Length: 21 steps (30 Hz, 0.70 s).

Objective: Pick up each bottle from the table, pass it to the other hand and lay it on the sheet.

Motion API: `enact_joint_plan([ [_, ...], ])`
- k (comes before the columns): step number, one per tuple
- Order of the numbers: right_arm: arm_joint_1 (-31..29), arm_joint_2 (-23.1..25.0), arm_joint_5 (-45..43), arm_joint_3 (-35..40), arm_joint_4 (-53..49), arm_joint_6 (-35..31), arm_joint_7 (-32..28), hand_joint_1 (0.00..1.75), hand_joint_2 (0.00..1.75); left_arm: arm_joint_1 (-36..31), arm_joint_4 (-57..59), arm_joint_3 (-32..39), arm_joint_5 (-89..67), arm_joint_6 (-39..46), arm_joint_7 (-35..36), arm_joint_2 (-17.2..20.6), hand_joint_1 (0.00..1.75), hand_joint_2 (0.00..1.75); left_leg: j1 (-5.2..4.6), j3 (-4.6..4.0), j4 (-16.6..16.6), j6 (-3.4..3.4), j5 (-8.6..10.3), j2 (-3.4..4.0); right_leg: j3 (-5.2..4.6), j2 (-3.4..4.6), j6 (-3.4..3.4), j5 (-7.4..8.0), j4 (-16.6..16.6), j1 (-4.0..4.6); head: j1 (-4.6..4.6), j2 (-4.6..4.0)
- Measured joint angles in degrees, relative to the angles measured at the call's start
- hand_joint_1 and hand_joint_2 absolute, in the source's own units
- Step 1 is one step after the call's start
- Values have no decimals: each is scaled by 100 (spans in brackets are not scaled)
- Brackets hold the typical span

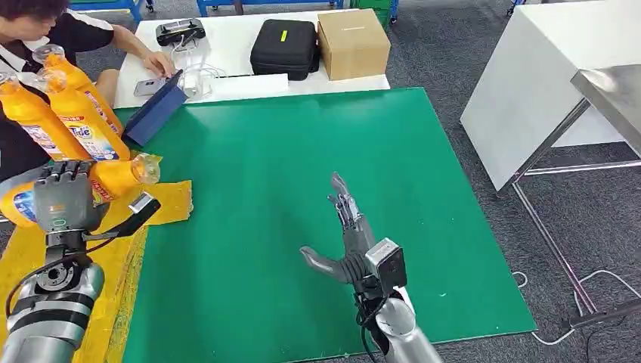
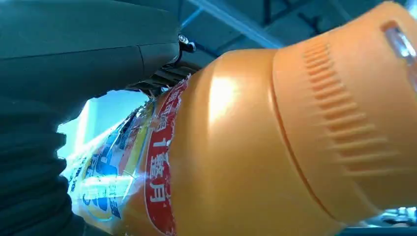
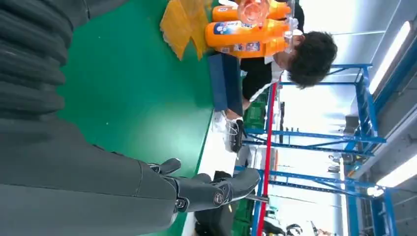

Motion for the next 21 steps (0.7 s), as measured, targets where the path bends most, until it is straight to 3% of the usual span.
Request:
enact_joint_plan([
  [6, -20, -26, -223, -2, -103, -35, 160, 0, 175, -89, 571, 63, 39, 7, -61, 52, 175, 175, -4, -1, 0, 0, 0, -1, 2, -1, 0, 0, -1, -5, 0, 0],
  [7, -28, -37, -271, -2, -118, -44, 199, 0, 175, -89, 660, 48, 70, 7, -50, 63, 143, 175, -6, -1, 0, 1, 0, -1, 2, 0, 1, 1, -1, -6, 0, 0],
  [9, -34, -68, -484, -2, -149, 19, 292, 0, 175, -102, 894, -55, 58, 13, 6, 70, 143, 175, -7, -1, 1, 1, 0, -1, 3, -1, 1, 0, -2, -8, 0, 0],
  [10, -42, -81, -574, -2, -149, 78, 323, 0, 175, -101, 1011, -124, -17, 15, 39, 70, 112, 175, -7, -1, 1, 1, 0, -3, 4, -2, 1, 1, -2, -8, 0, 0],
  [11, -55, -92, -638, 0, -149, 125, 347, 0, 175, -97, 1119, -188, -61, 15, 100, 70, 0, 175, -7, -1, 1, 1, 0, -3, 3, -2, 1, 1, -2, -7, 0, 0],
  [16, -100, -127, -710, 28, -149, 214, 372, 0, 175, -76, 1622, -715, 125, 17, 347, 26, 0, 175, -7, -1, 1, 1, 0, -2, 3, -1, 1, 1, -1, -7, 0, 0],
  [21, -100, -155, -678, 66, -149, 173, 380, 0, 175, -15, 1838, -811, 356, 24, 194, -96, 0, 175, -7, -1, 1, 0, -1, -2, 2, -1, 1, 0, -1, -6, 0, 0],
])
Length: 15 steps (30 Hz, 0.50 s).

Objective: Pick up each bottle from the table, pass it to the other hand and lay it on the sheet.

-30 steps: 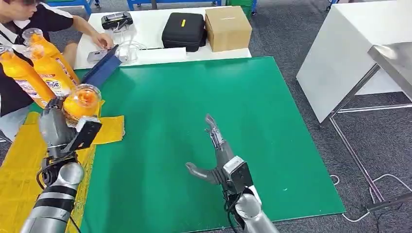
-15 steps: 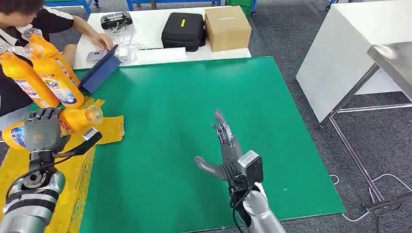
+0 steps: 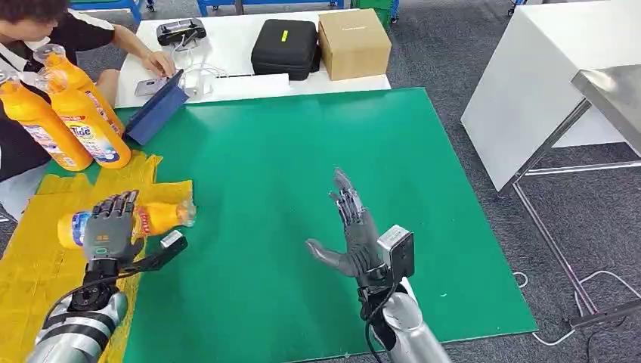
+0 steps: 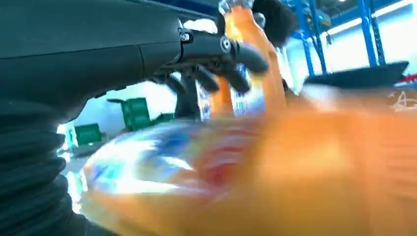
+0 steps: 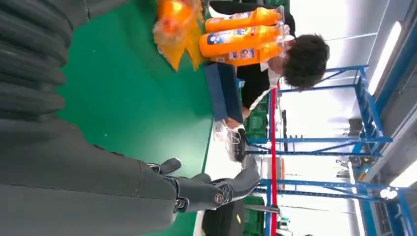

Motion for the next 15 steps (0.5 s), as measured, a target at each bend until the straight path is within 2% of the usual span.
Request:
enact_joint_plan([
  [6, 1, -24, 50, 17, 0, -101, 0, 0, 175, 1, 279, 2, 305, 13, -312, -144, 0, 175, 0, 0, 0, 0, 0, 0, 1, 0, 0, 0, 0, 0, 0, 0],
  [15, 15, -39, 109, 17, 0, -210, 0, 0, 175, 37, 303, 409, 728, 26, -802, -398, 0, 175, 0, 1, 0, 0, 0, -1, 3, 0, 0, 0, 0, 0, 0, 0],
])
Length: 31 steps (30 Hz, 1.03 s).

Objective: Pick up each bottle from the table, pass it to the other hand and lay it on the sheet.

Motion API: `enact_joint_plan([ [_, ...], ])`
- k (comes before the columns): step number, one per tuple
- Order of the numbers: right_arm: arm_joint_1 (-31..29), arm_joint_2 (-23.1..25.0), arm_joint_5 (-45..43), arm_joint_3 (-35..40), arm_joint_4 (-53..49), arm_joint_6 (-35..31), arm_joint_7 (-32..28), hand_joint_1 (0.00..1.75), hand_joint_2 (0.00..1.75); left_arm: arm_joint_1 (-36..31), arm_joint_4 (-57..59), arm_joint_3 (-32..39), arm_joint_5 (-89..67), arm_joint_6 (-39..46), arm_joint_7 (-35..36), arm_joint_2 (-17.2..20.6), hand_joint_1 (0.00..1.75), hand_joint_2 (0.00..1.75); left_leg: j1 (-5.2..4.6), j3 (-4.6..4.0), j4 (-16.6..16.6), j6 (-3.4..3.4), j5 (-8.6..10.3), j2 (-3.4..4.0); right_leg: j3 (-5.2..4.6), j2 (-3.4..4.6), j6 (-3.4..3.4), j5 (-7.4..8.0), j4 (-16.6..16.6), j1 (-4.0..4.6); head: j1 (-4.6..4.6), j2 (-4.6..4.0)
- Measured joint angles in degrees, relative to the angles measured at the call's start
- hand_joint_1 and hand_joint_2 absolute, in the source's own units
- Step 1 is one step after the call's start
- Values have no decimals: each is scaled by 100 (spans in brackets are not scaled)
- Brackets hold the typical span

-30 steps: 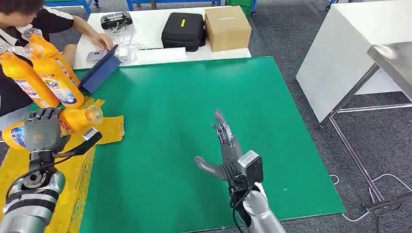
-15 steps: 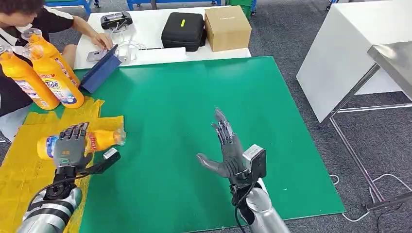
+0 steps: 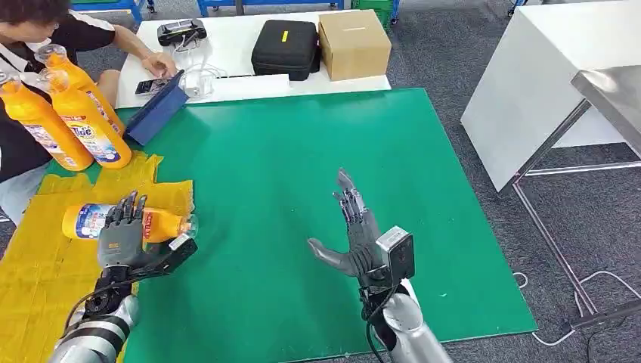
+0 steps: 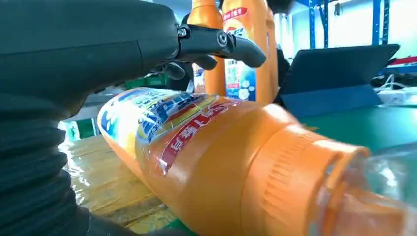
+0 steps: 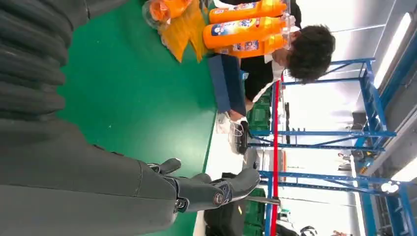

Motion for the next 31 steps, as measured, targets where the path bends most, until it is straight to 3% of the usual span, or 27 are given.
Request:
enact_joint_plan([
  [5, 23, -4, 96, -2, 0, -131, -13, 0, 175, 133, -266, 290, 252, -2, -466, -133, 0, 175, 0, 0, 1, 0, 0, 1, -3, 0, 0, 0, 0, 0, 0, 0],
  [8, 97, -7, 377, -4, -20, -451, -78, 0, 175, 296, -786, 818, 953, 0, -1828, -455, 0, 175, -1, -1, 3, 0, 0, -2, -4, -1, 0, 0, -2, -1, 0, 0],
  [11, 285, -7, 728, -46, -179, -811, -122, 0, 175, 578, -1523, 1039, 2691, -95, -3177, -927, 0, 175, -7, -2, 2, 4, -5, -2, -2, 0, 1, -1, -2, -9, -2, 0],
  [15, 654, -15, 1029, -238, -491, -942, -131, 0, 175, 1308, -3197, 165, 4826, -1244, -2579, -1106, 0, 175, -9, -8, 2, 10, -13, -1, -6, 0, 3, -2, -5, -11, 0, 0],
  [19, 985, -57, 1569, -443, -841, -1025, -251, 0, 175, 1904, -4501, -552, 6047, -2390, -2636, -1038, 0, 175, -9, -8, 0, 8, -20, -2, -6, 0, 2, -5, -5, -10, -2, 0],
  [21, 1132, -79, 1657, -501, -993, -992, -276, 0, 175, 2164, -4967, -771, 6141, -2544, -2664, -1016, 0, 175, -8, -8, -1, 8, -20, -1, -9, 0, 2, -4, -5, -10, -2, 0],
  [25, 1254, -107, 1733, -579, -1163, -990, -302, 0, 175, 2395, -5432, -940, 6313, -2750, -2695, -970, 0, 175, -7, -6, -1, 7, -18, 0, -7, 0, 2, -4, -6, -9, 0, 0],
  [31, 1691, -232, 1779, -691, -1543, -859, -256, 0, 175, 3057, -5963, -971, 7012, -3889, -2513, -933, 0, 175, -8, -3, -2, 8, -20, 0, -4, 0, 2, -7, -6, -11, -2, 0],
])
